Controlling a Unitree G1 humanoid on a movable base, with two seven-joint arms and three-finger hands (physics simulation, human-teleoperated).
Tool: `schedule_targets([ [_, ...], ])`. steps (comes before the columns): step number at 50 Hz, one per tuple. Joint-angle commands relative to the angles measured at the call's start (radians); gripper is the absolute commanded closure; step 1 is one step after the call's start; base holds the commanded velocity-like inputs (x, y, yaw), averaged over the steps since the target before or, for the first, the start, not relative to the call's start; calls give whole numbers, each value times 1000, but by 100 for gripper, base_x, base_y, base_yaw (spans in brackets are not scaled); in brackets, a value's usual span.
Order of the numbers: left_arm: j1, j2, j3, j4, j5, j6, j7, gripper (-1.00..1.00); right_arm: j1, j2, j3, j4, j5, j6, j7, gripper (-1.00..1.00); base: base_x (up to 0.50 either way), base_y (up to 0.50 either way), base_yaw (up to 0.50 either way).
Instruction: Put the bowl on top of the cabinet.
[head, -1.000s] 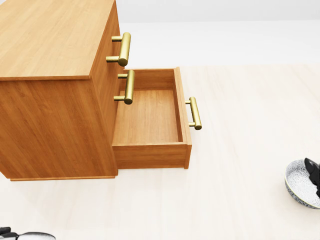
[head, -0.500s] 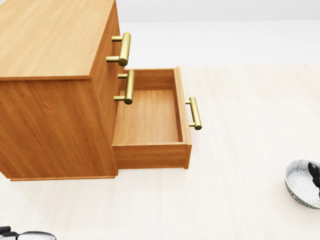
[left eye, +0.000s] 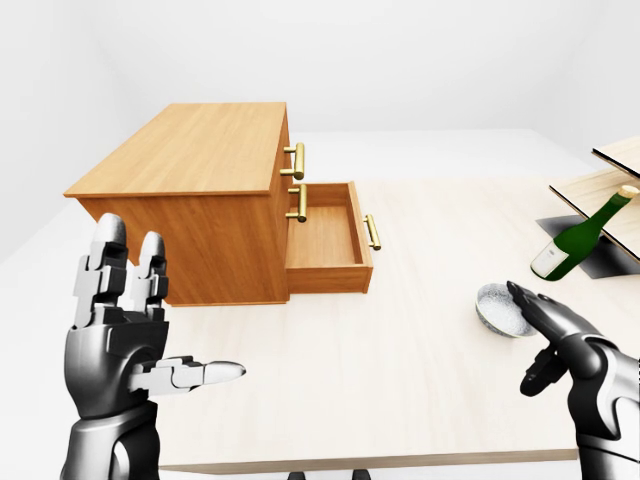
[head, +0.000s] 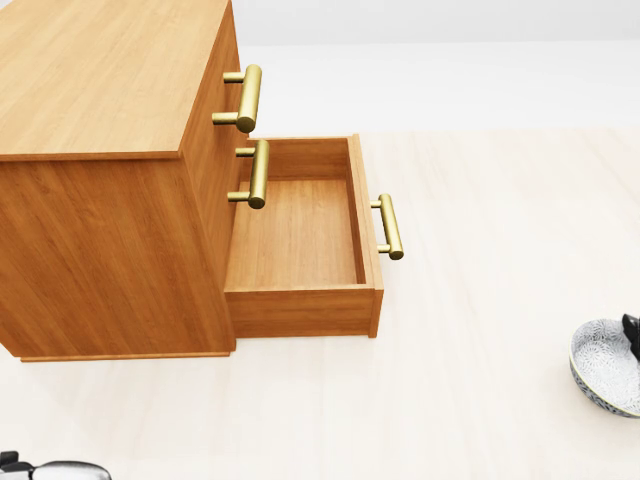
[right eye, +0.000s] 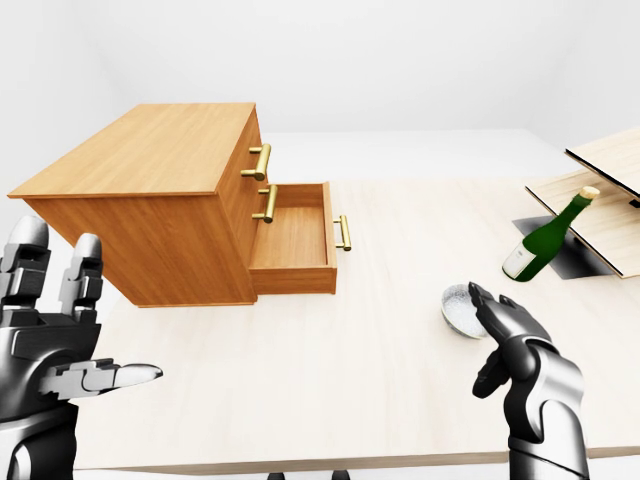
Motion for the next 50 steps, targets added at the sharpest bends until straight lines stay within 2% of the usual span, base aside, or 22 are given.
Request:
schedule_targets([
  [1, -3, 2, 4, -2, -3, 0, 3, -100, -26, -23, 19, 53, -16, 0, 0, -100, 0, 0, 0],
  [50, 1, 0, -3, -1, 3, 0, 1, -100, -87, -56, 90, 232, 75, 0, 0, -100, 0, 0, 0],
])
